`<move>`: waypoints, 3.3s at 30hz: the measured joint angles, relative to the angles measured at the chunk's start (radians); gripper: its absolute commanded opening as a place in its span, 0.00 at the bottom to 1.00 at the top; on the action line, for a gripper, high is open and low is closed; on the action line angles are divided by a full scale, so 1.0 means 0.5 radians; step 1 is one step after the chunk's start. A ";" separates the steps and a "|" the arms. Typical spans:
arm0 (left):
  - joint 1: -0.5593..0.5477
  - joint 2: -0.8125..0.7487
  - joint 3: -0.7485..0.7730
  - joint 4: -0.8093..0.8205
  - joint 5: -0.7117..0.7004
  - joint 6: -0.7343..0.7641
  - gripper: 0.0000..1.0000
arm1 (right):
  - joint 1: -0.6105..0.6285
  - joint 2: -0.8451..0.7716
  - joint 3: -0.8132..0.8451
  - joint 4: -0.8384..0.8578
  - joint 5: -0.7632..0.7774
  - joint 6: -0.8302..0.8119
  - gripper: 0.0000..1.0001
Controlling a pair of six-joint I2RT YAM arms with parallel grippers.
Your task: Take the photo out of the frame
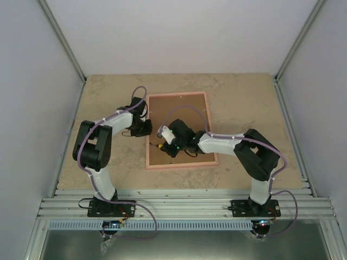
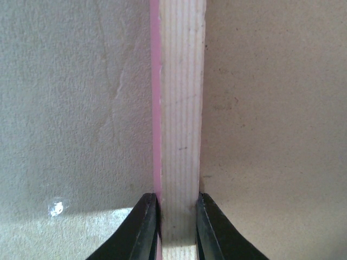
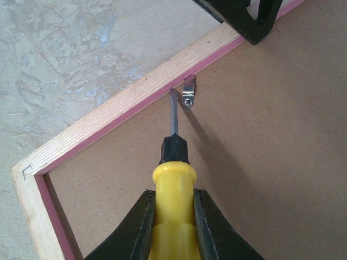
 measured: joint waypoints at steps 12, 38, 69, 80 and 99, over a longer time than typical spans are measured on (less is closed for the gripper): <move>-0.001 -0.001 0.000 0.005 -0.005 -0.001 0.02 | 0.045 -0.007 0.000 0.011 0.177 0.074 0.00; -0.010 -0.010 -0.017 0.011 0.017 -0.002 0.02 | -0.008 -0.161 -0.101 -0.040 0.427 0.114 0.00; -0.168 -0.370 -0.315 -0.038 0.127 -0.140 0.51 | -0.318 -0.249 -0.157 0.124 0.247 0.007 0.00; -0.083 -0.024 0.042 -0.057 0.024 -0.068 0.46 | -0.347 -0.072 -0.009 0.166 0.167 -0.043 0.00; -0.085 0.049 0.078 -0.066 -0.005 0.031 0.14 | -0.347 0.156 0.155 0.200 -0.014 -0.050 0.00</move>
